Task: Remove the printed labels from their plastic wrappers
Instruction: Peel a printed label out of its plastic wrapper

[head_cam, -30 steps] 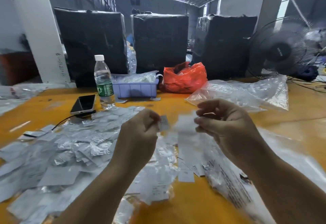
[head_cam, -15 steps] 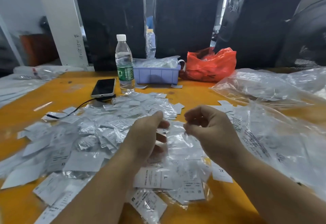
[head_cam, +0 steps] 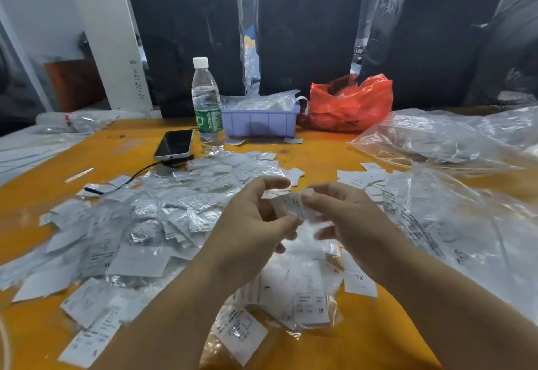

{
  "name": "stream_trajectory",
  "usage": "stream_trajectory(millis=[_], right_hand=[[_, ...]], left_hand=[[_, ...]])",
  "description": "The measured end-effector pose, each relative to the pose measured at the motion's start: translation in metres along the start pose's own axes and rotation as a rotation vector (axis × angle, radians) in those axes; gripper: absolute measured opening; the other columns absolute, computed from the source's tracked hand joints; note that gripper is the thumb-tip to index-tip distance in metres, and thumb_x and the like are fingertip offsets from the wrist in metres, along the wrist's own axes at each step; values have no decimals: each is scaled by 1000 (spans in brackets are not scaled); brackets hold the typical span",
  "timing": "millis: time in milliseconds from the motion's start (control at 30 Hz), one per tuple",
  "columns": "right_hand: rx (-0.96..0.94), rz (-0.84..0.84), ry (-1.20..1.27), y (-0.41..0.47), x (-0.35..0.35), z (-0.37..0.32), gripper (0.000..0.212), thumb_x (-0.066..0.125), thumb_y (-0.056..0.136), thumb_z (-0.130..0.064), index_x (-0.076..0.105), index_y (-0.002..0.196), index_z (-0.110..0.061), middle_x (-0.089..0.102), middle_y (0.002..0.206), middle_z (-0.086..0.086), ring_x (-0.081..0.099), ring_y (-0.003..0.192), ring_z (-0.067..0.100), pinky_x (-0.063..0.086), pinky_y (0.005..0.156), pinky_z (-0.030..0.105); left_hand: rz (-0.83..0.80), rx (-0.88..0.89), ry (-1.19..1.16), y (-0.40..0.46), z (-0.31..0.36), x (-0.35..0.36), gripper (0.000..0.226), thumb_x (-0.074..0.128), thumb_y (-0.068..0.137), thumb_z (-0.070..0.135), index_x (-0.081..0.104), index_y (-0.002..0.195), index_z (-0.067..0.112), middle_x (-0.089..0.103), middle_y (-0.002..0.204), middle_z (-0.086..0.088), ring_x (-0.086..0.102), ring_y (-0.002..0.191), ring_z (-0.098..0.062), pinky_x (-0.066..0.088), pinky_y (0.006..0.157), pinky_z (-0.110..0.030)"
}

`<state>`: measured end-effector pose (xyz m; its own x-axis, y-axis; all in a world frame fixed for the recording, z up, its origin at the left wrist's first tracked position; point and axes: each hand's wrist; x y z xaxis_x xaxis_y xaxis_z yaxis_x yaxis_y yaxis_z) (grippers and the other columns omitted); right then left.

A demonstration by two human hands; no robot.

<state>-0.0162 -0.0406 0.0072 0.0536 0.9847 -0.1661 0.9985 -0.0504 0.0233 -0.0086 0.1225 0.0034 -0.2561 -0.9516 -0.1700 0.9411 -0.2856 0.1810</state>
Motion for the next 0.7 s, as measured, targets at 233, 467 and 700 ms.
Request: stream_trajectory(millis=[233, 467, 700], right_hand=[[36, -13, 173, 3, -5, 3, 6, 63, 89, -4, 69, 87, -5, 68, 66, 3, 61, 55, 11, 50, 51, 23], [-286, 253, -121, -4, -8, 1, 35, 61, 91, -3, 55, 106, -34, 72, 72, 5, 60, 46, 12, 54, 48, 28], [-204, -53, -38, -12, -2, -5, 23, 54, 90, 1, 74, 81, -6, 69, 74, 8, 61, 59, 18, 50, 53, 29]], left_hand=[[73, 5, 64, 1, 0, -6, 35, 67, 88, 5, 58, 112, 28, 73, 78, -1, 66, 65, -9, 50, 56, -19], [208, 41, -44, 0, 1, -10, 31, 62, 89, 0, 58, 108, 24, 74, 79, -1, 66, 63, -8, 52, 54, -20], [257, 71, -201, -1, 6, -7, 32, 69, 87, 5, 58, 111, 22, 74, 85, -5, 69, 69, -11, 54, 57, -20]])
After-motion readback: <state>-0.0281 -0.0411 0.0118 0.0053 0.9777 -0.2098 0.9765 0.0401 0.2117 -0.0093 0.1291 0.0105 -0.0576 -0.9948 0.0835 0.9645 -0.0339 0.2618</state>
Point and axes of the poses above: each hand's wrist, its own y-axis towards the middle knuckle, its own x-axis out of the palm, z = x × y
